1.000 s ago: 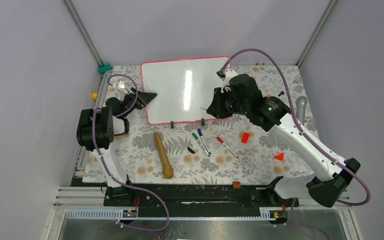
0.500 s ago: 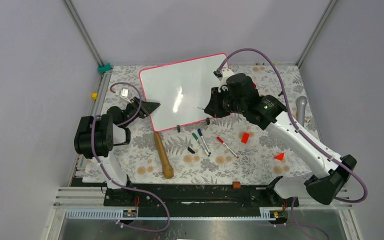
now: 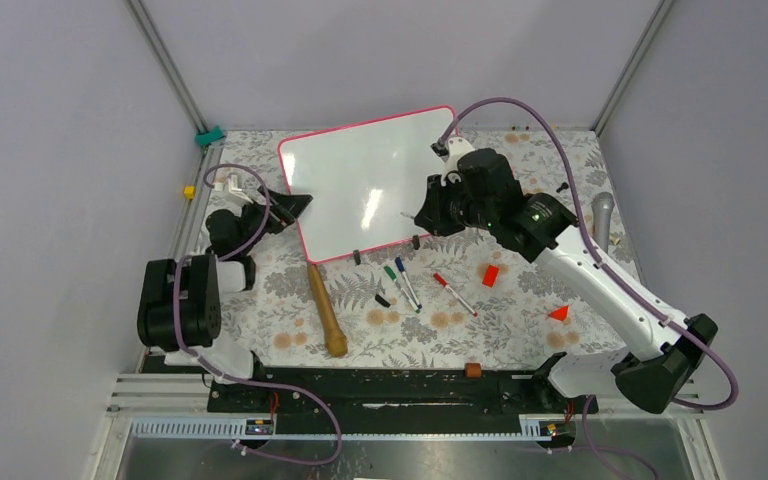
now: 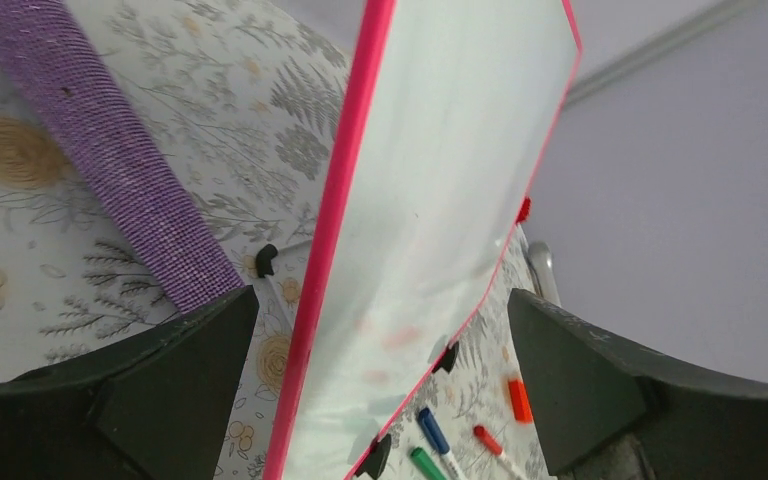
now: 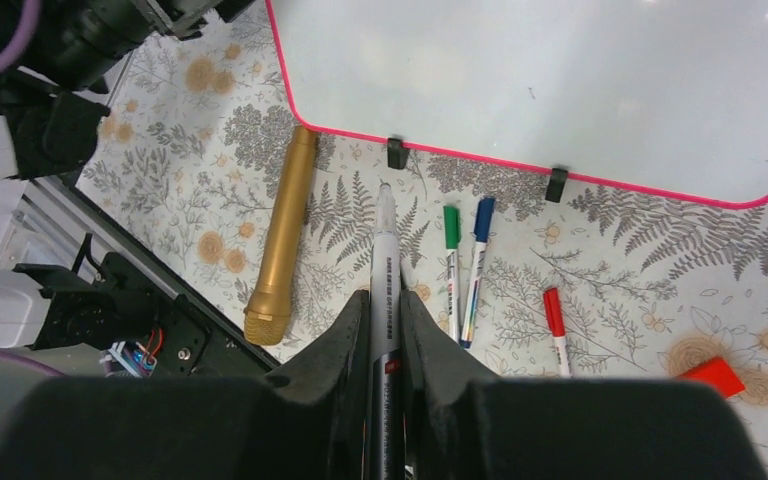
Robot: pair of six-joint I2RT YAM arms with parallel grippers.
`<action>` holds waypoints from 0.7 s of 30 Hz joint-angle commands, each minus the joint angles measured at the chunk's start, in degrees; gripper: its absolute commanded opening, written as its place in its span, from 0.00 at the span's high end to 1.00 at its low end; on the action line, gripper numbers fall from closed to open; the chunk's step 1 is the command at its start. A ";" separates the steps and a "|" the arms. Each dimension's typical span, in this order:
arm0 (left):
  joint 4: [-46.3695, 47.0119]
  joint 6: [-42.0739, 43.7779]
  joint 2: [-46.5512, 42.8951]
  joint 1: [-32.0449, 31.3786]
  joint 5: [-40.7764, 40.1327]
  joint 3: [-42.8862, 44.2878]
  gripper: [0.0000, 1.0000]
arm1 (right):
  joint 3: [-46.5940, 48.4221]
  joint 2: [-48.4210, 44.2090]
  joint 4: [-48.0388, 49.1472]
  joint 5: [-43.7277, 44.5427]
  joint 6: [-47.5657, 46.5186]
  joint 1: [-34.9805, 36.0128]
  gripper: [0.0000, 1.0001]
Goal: Write a sentence on the whiteboard
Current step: Move the whiteboard to the center of the board.
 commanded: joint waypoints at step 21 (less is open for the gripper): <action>-55.84 -1.27 -13.40 3.18 -21.99 38.73 0.09 | -4.60 -9.06 2.37 4.01 -0.15 -0.95 1.00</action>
